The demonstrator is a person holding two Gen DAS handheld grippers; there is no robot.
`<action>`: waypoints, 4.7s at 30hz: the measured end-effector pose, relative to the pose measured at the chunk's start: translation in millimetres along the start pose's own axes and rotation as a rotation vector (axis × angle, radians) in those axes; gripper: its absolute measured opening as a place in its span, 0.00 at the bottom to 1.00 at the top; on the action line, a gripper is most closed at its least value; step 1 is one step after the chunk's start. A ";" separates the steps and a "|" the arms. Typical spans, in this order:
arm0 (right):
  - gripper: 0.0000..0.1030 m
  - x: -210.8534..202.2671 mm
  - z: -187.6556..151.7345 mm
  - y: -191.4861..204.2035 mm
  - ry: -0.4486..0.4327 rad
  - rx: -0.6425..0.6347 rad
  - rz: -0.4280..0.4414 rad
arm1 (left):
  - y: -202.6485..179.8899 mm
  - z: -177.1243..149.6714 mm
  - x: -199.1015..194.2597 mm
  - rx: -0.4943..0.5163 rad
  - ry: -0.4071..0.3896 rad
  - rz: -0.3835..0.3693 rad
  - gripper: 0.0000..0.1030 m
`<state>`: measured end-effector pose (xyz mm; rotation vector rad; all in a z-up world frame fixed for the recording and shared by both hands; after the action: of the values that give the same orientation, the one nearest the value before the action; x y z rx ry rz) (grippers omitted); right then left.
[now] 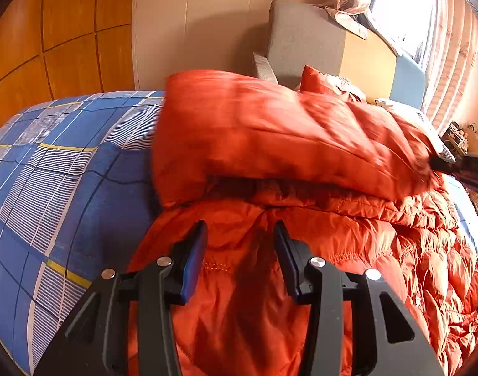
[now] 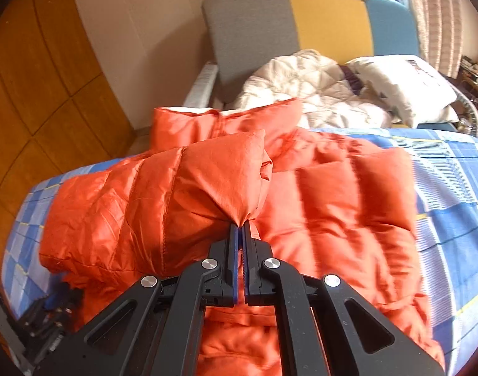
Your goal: Fold large clothes
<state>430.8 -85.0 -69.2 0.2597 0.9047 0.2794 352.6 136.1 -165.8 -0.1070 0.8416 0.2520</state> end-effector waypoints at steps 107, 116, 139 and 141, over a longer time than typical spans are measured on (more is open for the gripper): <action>0.84 35.8 -27.1 -46.4 0.067 -0.080 -0.162 | -104.9 40.4 5.7 0.104 -0.077 -0.094 0.70; 0.84 -22.3 -53.9 -49.6 0.092 -0.037 -0.104 | -69.5 17.6 -60.4 0.085 -0.143 -0.103 0.71; 0.84 -101.5 -154.1 -82.4 0.188 -0.113 -0.157 | -6.1 -73.4 -106.5 0.087 -0.095 -0.074 0.74; 0.84 -109.8 -160.0 -82.8 0.192 -0.128 -0.147 | 7.2 -82.3 -107.7 0.080 -0.080 -0.069 0.74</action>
<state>249.0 -183.6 -111.3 0.0474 1.0853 0.2272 222.4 107.9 -139.6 -0.0512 0.7663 0.1564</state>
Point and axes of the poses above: each gripper's, at about its wrist camera, not at the fingertips, and x roughly the way its jaws point, y to its left, z to its top, the point moved 6 cm from there along x, roughly the way its jaws point, and after that the axes turned 11 degrees about z, right-handed, at the moved point
